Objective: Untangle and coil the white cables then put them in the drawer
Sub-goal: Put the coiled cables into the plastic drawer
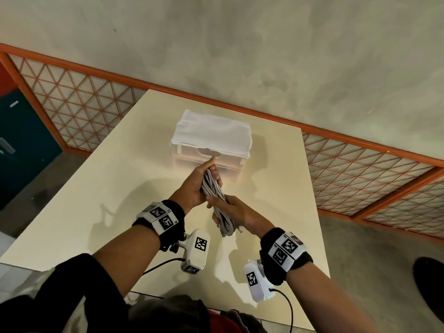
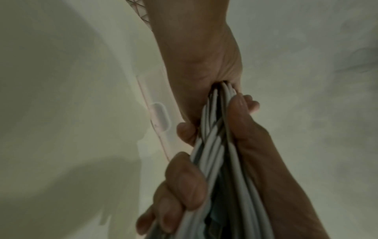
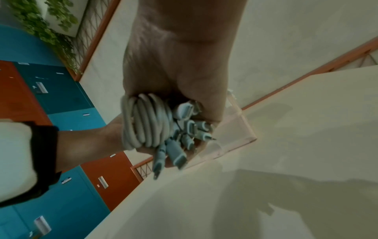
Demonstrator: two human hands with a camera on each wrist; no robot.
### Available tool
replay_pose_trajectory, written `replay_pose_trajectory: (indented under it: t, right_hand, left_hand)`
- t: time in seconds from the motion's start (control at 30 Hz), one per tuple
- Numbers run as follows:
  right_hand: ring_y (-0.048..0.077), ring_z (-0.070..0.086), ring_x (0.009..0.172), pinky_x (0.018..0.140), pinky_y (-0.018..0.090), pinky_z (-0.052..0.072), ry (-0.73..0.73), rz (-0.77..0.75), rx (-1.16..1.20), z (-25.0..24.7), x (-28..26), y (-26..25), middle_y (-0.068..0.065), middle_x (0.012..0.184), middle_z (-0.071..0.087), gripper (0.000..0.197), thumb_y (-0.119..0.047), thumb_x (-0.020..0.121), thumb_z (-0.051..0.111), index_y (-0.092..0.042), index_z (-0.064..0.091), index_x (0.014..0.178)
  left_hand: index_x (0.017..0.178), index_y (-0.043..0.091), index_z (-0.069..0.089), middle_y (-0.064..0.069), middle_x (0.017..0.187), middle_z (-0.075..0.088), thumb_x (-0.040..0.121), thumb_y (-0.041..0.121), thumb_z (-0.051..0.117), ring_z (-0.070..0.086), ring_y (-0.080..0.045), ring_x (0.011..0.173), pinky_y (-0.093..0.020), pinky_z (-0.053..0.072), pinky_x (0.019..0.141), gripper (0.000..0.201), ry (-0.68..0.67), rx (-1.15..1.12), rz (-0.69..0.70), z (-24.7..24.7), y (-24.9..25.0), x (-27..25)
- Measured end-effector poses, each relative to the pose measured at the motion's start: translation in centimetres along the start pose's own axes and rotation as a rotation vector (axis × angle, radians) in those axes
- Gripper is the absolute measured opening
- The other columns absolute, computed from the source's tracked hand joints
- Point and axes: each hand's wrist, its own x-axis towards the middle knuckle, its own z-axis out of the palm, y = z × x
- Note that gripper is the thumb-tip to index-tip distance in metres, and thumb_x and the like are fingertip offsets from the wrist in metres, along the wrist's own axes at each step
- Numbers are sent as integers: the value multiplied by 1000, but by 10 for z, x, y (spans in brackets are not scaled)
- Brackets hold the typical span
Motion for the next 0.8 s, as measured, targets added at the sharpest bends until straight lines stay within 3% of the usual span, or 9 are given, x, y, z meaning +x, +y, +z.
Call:
replay_pose_trajectory:
  t: [0.1,0.17,0.27,0.33,0.43,0.53,0.6,0.67,0.8]
  right_hand:
    - [15,57,58,61,23,49,-16,29,-1,-4,8,10,4,70,62,37,-48,95,48,-12,54,91]
    - [16,57,58,61,23,49,-17,53,8,-10,13,14,5,71,62,39,-49,95,47,-11,53,89]
    - [14,58,55,59,22,49,2,102,36,-22,25,19,5,71,62,40,-49,95,47,-11,54,85]
    - [14,57,55,57,20,48,18,140,60,-29,30,24,5,72,61,39,-48,95,47,-11,53,84]
    - [14,57,55,61,23,47,26,194,102,-38,33,35,2,70,61,41,-51,94,47,-12,54,85]
    - [15,57,57,65,23,47,32,209,98,-43,30,43,2,70,61,45,-52,95,45,-10,56,85]
    - [15,57,58,63,21,48,48,219,120,-44,28,47,4,71,61,43,-50,95,45,-9,56,86]
    - [14,58,58,59,17,49,68,234,130,-43,27,49,5,73,62,42,-48,96,45,-8,57,87]
    - [15,59,61,56,12,48,56,236,104,-41,22,54,7,74,62,42,-46,97,46,-7,58,88]
  left_hand:
    - [61,17,54,4,58,61,90,40,57,64,-10,62,-26,47,71,38,34,57,-4,-6,-5,10]
    - [84,15,62,1,90,68,89,54,49,64,-13,92,-32,47,86,41,63,137,-11,-13,-6,21]
    - [127,13,54,-2,126,56,86,68,35,54,-19,118,-36,44,99,71,153,197,-61,-24,-5,39]
    - [138,8,41,-2,137,48,91,60,33,45,-20,129,-32,43,97,70,233,163,-53,-25,-6,45]
    - [123,3,48,-5,113,54,98,45,32,47,-23,120,-32,43,95,51,309,132,-13,-25,-6,56]
    - [110,-8,53,-9,96,58,96,44,35,57,-31,110,-41,43,103,57,331,70,-11,-33,-11,71]
    - [84,1,57,-7,83,57,98,39,40,60,-21,88,-31,48,90,44,329,135,37,-34,-14,77]
    - [78,7,54,-7,81,56,97,34,43,58,-17,81,-28,49,84,34,336,115,63,-34,-14,84]
    - [81,7,51,-9,85,55,95,33,47,57,-19,85,-26,50,84,31,325,96,72,-38,-16,87]
